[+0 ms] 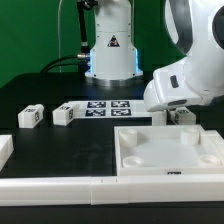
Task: Assemble one leg
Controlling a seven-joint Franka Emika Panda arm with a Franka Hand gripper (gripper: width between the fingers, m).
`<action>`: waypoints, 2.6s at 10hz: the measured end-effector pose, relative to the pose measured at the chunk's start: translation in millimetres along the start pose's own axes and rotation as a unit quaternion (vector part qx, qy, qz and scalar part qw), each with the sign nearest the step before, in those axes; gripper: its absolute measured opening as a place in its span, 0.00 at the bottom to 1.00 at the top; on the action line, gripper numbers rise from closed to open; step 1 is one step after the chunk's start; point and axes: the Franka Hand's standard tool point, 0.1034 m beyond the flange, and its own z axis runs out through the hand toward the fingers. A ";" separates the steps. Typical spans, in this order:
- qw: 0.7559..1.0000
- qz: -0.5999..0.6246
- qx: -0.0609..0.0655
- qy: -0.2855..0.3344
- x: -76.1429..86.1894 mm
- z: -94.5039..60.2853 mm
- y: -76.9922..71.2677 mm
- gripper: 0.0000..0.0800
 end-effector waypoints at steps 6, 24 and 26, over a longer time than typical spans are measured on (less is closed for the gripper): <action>0.999 0.007 0.002 0.046 17.1 16.3 7.7 0.81; 1.000 0.001 -0.007 0.022 -29.3 -28.8 10.3 0.36; 0.999 0.001 -0.009 0.040 -32.0 -34.2 10.2 0.36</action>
Offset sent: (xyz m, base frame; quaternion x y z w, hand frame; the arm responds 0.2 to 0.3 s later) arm -0.0052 -0.0091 -0.0195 -0.0284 0.0688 -0.0020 0.9972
